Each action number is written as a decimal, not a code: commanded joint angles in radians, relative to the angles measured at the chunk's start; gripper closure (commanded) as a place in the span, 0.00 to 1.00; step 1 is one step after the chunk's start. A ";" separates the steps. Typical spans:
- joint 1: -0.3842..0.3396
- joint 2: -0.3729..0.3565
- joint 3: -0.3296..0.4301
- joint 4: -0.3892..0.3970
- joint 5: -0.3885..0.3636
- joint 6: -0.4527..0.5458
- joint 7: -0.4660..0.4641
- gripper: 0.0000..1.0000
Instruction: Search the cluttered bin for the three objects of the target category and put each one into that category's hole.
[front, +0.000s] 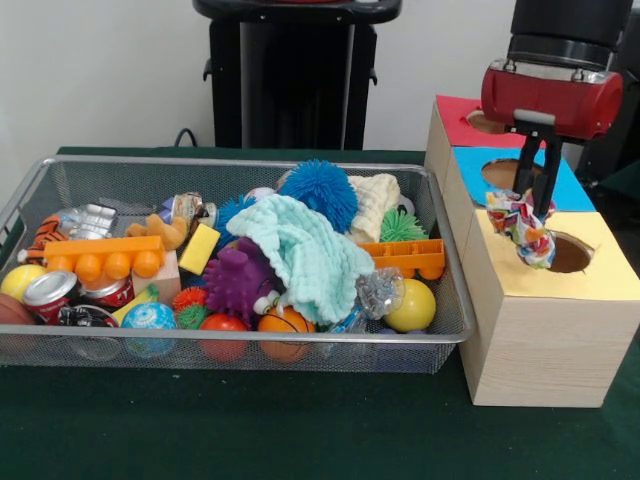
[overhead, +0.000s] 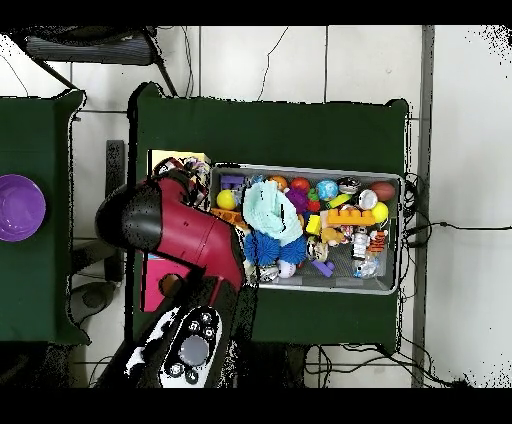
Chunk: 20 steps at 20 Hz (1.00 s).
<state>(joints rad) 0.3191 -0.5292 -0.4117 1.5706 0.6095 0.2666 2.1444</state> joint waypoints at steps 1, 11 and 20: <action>-0.010 0.024 0.062 0.049 0.053 0.048 0.273 1.00; -0.008 0.036 0.090 0.067 0.061 0.034 0.265 1.00; 0.020 0.020 0.095 0.111 0.071 0.063 0.272 1.00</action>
<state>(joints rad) 0.3299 -0.5291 -0.4118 1.5842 0.6368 0.2666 2.1444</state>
